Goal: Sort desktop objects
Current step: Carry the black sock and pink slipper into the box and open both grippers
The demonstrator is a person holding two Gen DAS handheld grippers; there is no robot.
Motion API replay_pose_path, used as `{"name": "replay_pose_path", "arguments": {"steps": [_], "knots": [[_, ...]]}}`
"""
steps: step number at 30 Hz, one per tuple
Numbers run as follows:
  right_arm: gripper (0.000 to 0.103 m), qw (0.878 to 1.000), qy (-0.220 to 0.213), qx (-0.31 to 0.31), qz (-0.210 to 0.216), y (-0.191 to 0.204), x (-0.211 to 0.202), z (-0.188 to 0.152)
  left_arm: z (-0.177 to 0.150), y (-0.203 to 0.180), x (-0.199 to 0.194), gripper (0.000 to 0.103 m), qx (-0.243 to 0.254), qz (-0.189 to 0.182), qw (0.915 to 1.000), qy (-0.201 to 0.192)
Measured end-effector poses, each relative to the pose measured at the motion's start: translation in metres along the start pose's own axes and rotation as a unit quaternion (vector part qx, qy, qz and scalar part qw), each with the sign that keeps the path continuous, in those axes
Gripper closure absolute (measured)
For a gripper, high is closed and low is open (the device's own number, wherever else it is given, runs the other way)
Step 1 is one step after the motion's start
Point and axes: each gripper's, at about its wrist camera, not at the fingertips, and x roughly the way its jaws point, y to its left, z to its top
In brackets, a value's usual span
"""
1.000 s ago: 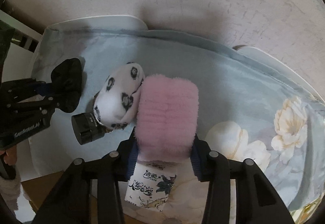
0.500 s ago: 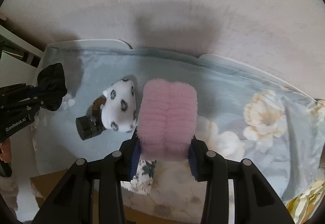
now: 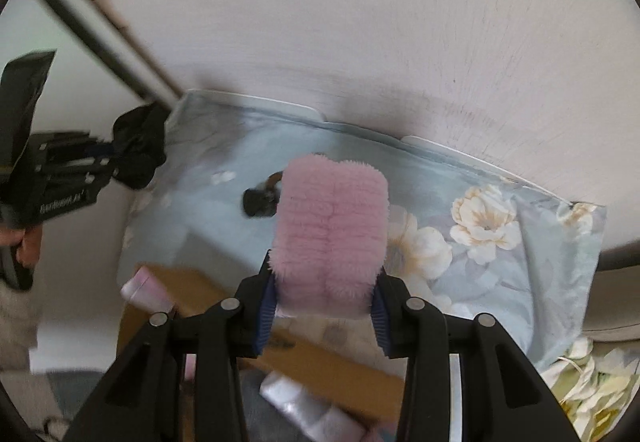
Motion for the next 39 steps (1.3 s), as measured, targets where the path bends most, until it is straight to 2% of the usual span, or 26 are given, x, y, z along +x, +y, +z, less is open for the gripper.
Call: {"name": "replay_pose_path", "arguments": {"steps": [7,13,17,22,24,29,39], "knots": [[0.065,0.999,-0.009,-0.041,0.004,0.017,-0.036,-0.041,-0.037,-0.033,-0.04,0.085,0.03,-0.006,0.9993,-0.019],[0.065,0.998,0.0,-0.064,0.015,0.033,-0.044,-0.077,-0.075,-0.056,-0.052,0.085,0.048,-0.021,0.9986,-0.007],[0.065,0.996,0.01,-0.077,0.03,0.039,-0.037,-0.102,-0.105,-0.075,-0.042,0.085,0.066,-0.027,0.9974,0.006],[0.065,0.992,0.05,-0.079,0.08,0.045,-0.01,-0.139,-0.136,-0.095,-0.001,0.085,0.078,-0.059,0.9939,0.051],[0.065,0.991,0.061,-0.081,0.09,0.049,0.0,-0.15,-0.145,-0.102,0.011,0.085,0.076,-0.061,0.9933,0.062],[0.065,0.988,0.06,-0.102,0.099,0.059,0.001,-0.158,-0.156,-0.112,0.021,0.085,0.07,-0.076,0.9918,0.075],[0.065,0.987,0.058,-0.114,0.097,0.064,0.002,-0.15,-0.153,-0.118,0.018,0.085,0.085,-0.055,0.9925,0.069]]}}
